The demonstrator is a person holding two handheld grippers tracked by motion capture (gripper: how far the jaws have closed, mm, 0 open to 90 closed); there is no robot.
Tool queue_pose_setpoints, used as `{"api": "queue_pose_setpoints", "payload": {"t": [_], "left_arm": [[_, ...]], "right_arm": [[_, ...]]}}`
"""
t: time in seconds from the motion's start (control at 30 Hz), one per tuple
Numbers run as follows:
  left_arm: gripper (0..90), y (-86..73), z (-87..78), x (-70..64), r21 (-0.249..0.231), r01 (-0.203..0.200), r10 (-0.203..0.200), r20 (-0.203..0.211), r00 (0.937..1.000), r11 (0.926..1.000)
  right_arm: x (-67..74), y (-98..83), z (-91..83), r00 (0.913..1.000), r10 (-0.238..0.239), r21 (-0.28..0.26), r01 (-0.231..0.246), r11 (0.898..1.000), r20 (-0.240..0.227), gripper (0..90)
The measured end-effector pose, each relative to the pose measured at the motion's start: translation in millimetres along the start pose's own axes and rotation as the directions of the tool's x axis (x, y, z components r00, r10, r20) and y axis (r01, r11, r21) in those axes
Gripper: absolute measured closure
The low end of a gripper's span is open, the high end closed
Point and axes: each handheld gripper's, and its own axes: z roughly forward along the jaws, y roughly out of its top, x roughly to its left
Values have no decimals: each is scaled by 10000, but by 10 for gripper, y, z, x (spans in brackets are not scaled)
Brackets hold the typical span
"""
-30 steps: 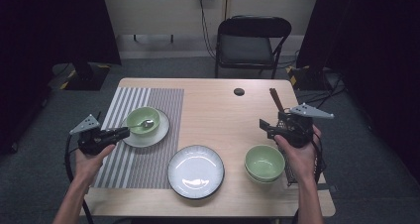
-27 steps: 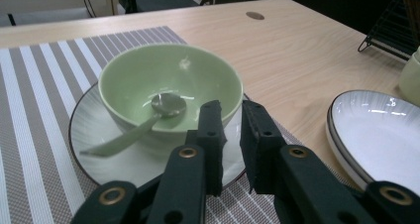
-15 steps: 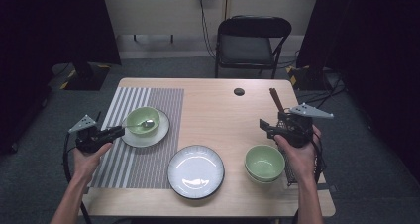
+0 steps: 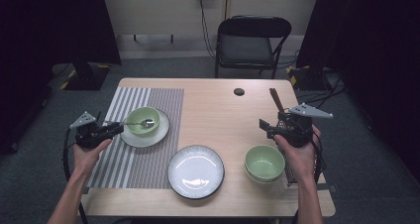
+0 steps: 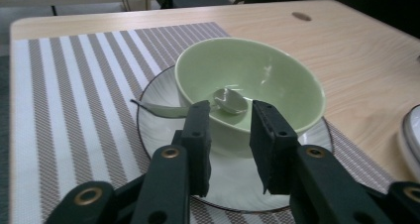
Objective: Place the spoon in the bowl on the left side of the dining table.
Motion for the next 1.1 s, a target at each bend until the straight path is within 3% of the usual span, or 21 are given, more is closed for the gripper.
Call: {"api": "queue_pose_setpoints", "payload": {"t": [0.03,0.2,0.3,0.4,0.5,0.57,0.63,0.67,0.73,0.77,0.83,0.9,1.0,1.1], "left_arm": [[650,11,-13,-18,-208,210,-207,163,9997,9996],[517,21,-50,-174,174,-231,229,114,9997,9996],[462,6,-75,-288,139,-278,271,536,9982,9995],[446,-76,-57,-433,591,-685,660,427,9969,9959],[418,-172,-14,-527,861,-628,583,537,9969,9943],[396,-208,26,-590,1158,-876,819,531,9952,9894],[378,-247,78,-638,1372,-877,793,657,9947,9867],[367,-271,109,-667,1630,-1012,905,717,9933,9814],[368,-317,185,-740,2049,-1479,1433,376,9890,9675],[367,-341,219,-758,2171,-1415,1325,557,9896,9658],[358,-392,286,-780,2273,-1139,939,970,9908,9671],[363,-424,327,-829,2441,-1650,1430,1052,9841,9556],[337,-424,350,-860,2380,-1789,1547,1167,9810,9547],[315,-452,367,-898,2595,-2036,1775,1206,9767,9440]], "right_arm": [[2,0,-1,10000,-13,9,13,10000,-6,235],[-8,2,-23,10000,9,0,-9,10000,34,235],[-13,2,-29,10000,1,36,-1,10000,38,240],[-21,16,-41,10000,35,-3,-35,10000,-57,252],[-38,32,-40,9999,12,38,-11,10000,-142,268],[-54,46,-30,9999,11,58,-10,10000,-159,274],[-73,73,-13,9998,-11,81,13,10000,-179,290],[-84,94,-5,9998,-19,135,22,9999,-213,295],[-109,144,11,9997,-76,168,80,9998,-225,313],[-124,169,16,9997,-106,173,110,9998,-200,318],[-162,217,29,9998,-95,259,100,9996,-198,332],[-213,250,38,9989,-173,134,179,9997,-439,356],[-292,297,67,9986,-166,321,182,9993,-493,367],[-339,341,100,9991,-265,599,284,9978,-334,390]]}}
